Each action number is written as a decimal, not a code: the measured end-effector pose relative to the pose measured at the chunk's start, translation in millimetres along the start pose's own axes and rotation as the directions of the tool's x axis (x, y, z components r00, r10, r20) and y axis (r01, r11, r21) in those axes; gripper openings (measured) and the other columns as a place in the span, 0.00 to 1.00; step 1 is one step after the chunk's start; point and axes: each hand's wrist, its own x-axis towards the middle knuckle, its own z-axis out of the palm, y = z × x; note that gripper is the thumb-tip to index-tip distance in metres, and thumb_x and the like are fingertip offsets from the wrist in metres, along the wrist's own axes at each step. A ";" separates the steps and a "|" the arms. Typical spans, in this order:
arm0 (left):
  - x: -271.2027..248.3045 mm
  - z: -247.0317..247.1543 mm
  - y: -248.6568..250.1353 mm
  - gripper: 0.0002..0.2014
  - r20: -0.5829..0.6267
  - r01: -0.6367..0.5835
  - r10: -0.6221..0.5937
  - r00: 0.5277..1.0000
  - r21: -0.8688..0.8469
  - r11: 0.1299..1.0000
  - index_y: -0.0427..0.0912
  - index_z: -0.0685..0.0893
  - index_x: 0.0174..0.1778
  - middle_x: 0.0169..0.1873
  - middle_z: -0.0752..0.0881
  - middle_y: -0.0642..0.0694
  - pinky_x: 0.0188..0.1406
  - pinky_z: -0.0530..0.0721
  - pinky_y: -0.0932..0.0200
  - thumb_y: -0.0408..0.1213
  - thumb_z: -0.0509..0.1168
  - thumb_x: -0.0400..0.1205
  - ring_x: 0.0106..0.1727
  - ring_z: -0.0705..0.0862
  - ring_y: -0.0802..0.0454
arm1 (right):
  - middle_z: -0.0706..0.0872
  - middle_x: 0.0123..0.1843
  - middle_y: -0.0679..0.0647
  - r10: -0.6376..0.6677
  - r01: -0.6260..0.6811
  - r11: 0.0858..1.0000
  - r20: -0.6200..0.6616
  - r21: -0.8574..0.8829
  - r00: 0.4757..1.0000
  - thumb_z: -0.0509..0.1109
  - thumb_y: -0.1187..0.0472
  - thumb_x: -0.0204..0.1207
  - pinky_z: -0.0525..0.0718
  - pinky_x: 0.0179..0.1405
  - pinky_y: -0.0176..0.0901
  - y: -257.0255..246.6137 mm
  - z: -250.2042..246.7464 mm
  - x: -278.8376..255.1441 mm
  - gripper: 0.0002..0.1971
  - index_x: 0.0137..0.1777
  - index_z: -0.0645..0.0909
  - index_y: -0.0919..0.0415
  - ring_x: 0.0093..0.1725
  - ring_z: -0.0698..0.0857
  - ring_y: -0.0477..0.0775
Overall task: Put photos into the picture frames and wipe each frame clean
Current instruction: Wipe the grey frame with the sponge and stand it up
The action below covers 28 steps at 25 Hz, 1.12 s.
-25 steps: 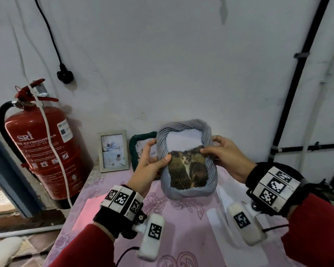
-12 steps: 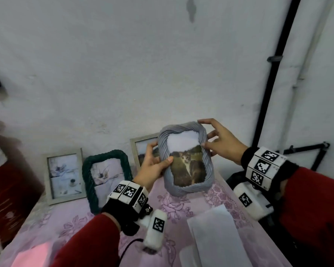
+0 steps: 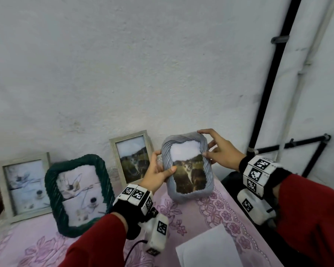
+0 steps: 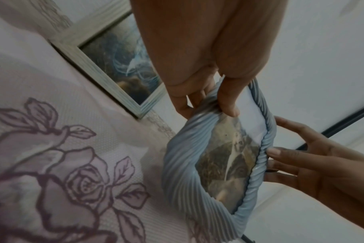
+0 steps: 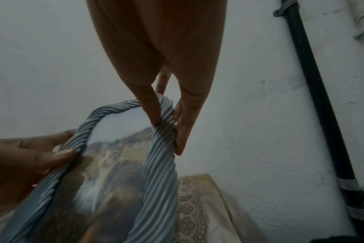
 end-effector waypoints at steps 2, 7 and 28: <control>5.8 1.3 -4.2 0.24 0.008 -0.001 0.001 1.000 0.009 1.000 0.49 0.64 0.59 0.29 0.90 0.47 0.30 0.88 0.59 0.16 0.60 0.78 0.32 0.89 0.55 | 0.77 0.43 0.57 0.000 0.000 1.000 -0.018 -0.011 1.000 0.68 0.71 0.74 0.90 0.42 0.56 8.2 1.9 3.2 0.31 0.71 0.67 0.43 0.34 0.84 0.56; 15.3 0.7 -8.9 0.23 0.022 -0.013 0.013 1.000 -0.023 1.000 0.53 0.68 0.54 0.37 0.90 0.46 0.32 0.88 0.58 0.16 0.60 0.78 0.36 0.90 0.54 | 0.78 0.45 0.59 0.009 -0.008 0.999 -0.039 0.031 0.999 0.68 0.72 0.75 0.90 0.41 0.52 17.5 2.8 5.0 0.30 0.71 0.67 0.43 0.35 0.85 0.56; -6.0 2.4 -20.8 0.30 0.064 0.042 -0.049 0.997 0.114 0.993 0.44 0.56 0.75 0.54 0.82 0.37 0.41 0.89 0.60 0.20 0.60 0.81 0.46 0.86 0.52 | 0.80 0.48 0.49 -0.016 0.015 0.979 -0.005 -0.205 1.000 0.71 0.69 0.74 0.80 0.49 0.42 4.8 4.3 -24.8 0.36 0.78 0.61 0.46 0.41 0.80 0.48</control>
